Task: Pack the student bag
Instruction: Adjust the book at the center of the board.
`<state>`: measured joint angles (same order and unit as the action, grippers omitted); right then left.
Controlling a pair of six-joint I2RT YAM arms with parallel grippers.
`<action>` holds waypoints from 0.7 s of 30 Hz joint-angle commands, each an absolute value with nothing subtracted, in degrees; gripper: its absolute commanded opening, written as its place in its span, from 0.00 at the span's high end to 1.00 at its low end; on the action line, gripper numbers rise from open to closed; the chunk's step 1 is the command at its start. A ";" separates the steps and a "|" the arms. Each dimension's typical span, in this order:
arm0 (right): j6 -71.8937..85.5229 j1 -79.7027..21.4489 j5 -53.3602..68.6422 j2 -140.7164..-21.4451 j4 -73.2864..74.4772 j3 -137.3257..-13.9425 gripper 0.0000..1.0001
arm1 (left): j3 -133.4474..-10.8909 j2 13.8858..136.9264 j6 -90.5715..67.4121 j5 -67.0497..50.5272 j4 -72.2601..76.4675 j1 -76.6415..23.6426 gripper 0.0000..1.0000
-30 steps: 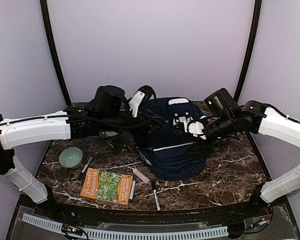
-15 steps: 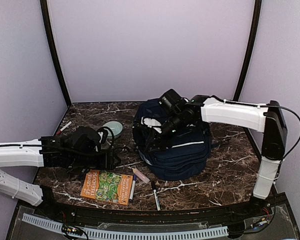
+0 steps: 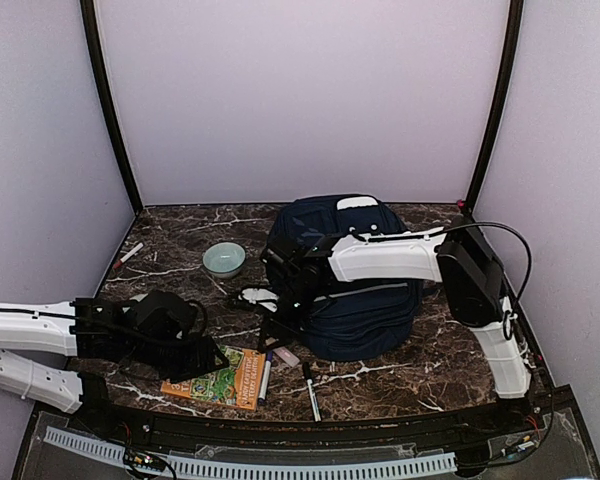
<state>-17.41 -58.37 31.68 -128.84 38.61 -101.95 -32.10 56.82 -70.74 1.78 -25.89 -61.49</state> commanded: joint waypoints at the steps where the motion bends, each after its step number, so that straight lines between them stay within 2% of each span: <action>1: -14.93 -59.32 31.06 -130.80 36.65 -105.57 0.55 | -30.98 55.74 -77.08 -1.71 -27.64 -63.46 0.37; 21: -12.77 -59.70 34.68 -136.62 37.28 -111.62 0.53 | -20.88 47.73 -89.24 -0.41 -29.18 -65.48 0.33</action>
